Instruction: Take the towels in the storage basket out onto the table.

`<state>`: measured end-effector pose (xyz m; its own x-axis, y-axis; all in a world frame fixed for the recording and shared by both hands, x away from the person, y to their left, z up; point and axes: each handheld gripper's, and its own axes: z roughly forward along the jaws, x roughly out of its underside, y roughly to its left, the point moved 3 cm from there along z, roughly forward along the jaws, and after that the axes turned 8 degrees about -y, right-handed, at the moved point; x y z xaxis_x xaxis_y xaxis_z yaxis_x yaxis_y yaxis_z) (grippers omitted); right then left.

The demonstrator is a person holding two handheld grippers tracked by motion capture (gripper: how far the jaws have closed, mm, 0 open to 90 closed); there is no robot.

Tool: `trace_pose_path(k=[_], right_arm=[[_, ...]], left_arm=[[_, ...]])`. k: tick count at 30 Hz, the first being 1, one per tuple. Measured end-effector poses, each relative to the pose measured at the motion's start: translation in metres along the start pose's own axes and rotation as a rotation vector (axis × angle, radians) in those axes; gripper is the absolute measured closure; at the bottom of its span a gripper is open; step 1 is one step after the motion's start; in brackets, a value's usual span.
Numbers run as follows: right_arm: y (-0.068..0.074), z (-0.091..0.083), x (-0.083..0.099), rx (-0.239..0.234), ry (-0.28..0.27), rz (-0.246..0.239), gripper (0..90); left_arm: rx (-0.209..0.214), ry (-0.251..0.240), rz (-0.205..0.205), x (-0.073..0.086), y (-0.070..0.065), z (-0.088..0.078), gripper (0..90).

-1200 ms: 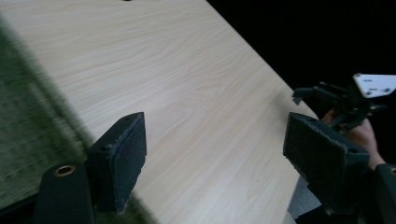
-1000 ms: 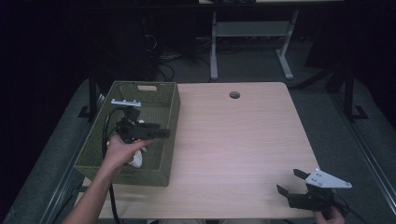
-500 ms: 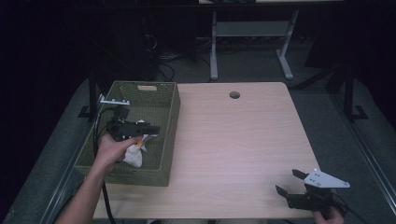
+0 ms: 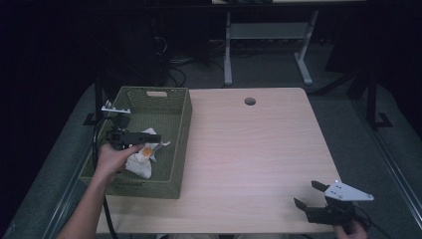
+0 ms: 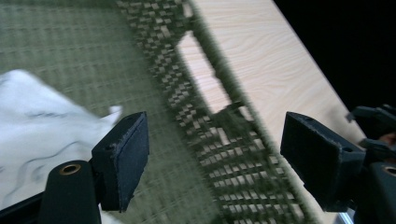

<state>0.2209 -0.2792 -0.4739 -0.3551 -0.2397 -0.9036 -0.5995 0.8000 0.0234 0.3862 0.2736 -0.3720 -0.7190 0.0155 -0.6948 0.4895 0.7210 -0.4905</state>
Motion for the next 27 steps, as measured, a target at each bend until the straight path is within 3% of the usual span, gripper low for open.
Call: trace_pose_path(k=[2, 9, 12, 15, 19, 20, 21, 27], right_arm=[[0.000, 0.001, 0.000, 0.000, 0.002, -0.001, 13.8], [0.001, 0.001, 0.000, -0.008, 0.001, -0.009, 13.8], [0.000, 0.001, 0.000, -0.011, 0.002, -0.009, 13.8], [0.000, 0.000, 0.000, -0.011, -0.001, -0.010, 13.8], [-0.001, -0.001, 0.000, -0.009, -0.006, -0.007, 13.8], [-0.001, -0.001, 0.000, -0.009, -0.006, -0.006, 13.8], [-0.001, -0.001, 0.000, -0.009, -0.006, -0.006, 13.8], [0.001, 0.000, -0.001, -0.017, -0.006, -0.020, 13.8]], left_arm=[[-0.011, -0.018, -0.032, 0.001, 0.006, -0.001, 24.2], [-0.125, 0.018, -0.061, 0.004, 0.023, 0.003, 26.7], [-0.193, 0.046, -0.050, 0.005, 0.030, 0.007, 27.1], [-0.252, 0.076, -0.067, 0.007, 0.041, 0.008, 27.0], [-0.309, 0.078, -0.092, 0.009, 0.048, 0.007, 28.5], [-0.352, 0.082, -0.099, 0.009, 0.049, 0.005, 28.8], [-0.352, 0.082, -0.099, 0.009, 0.049, 0.005, 29.2], [-0.465, 0.148, -0.058, 0.013, 0.053, 0.009, 28.2]])
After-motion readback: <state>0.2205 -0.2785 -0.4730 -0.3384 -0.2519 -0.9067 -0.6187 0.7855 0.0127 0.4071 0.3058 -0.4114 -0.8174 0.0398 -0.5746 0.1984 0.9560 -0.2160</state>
